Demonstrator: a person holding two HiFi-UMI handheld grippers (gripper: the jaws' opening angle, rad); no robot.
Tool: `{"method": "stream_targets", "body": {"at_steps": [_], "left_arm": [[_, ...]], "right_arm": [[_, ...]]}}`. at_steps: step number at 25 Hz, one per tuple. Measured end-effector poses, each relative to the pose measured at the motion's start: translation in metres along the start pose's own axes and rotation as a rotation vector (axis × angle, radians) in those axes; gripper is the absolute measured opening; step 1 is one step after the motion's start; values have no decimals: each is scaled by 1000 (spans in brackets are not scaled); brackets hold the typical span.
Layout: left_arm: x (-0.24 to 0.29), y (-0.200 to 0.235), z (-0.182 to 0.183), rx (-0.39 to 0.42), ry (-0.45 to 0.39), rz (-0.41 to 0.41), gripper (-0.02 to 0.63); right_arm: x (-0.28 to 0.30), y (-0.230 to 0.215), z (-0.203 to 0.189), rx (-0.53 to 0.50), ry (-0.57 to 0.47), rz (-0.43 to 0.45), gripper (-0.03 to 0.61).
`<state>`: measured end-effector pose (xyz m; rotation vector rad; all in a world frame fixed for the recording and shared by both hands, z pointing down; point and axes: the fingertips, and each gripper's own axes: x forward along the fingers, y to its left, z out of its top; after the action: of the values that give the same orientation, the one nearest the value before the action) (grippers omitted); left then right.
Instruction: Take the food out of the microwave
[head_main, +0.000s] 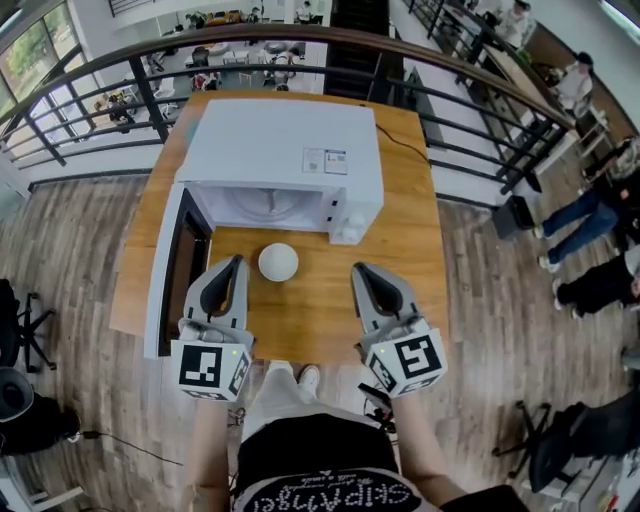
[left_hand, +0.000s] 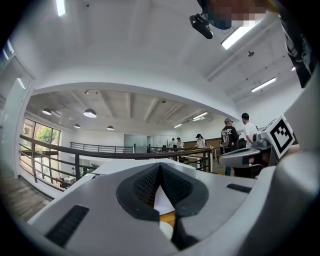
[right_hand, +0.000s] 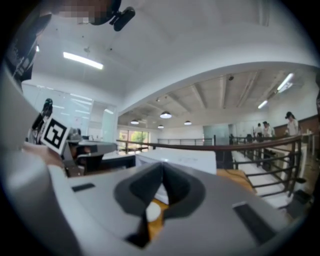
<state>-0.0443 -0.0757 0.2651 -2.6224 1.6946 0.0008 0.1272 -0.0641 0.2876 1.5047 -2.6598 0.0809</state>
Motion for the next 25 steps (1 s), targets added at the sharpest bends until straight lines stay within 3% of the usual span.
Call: {"method": "stream_targets", "body": {"at_steps": [9,14,25], "left_arm": [[-45,-20,29,-51,-50,2,31],[-57,-23,25,-83,-47,24,31],[-75,-26,13,-122,-46,51,31]], "right_arm": [[-76,-16,39,-29,-60,-62,34],[-95,-23,36,-46,-48,-91,34],[-111,-19,5,17,11,-96,35]]}}
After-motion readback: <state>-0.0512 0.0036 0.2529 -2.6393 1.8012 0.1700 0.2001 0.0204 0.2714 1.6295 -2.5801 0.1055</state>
